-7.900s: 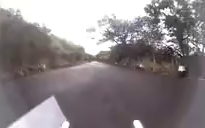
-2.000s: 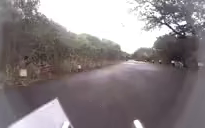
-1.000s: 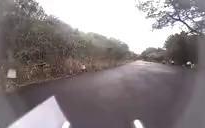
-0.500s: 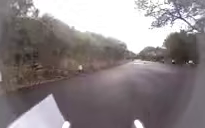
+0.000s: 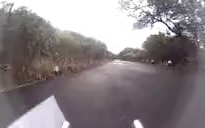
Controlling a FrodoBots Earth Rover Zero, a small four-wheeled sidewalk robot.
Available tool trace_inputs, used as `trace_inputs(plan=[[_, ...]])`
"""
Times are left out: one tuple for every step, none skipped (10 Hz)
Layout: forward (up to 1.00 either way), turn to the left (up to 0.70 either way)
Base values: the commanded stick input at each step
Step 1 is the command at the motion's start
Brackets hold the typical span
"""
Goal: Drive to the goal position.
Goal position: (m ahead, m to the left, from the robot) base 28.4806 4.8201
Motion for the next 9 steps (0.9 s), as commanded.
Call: trace_inputs(plan=[[1.0, -0.39], [1.0, -0.2], [1.0, -0.03], [1.0, 0.0], [1.0, 0.0], [1.0, 0.0], [1.0, 0.0], [1.0, 0.0], [1.0, 0.0]])
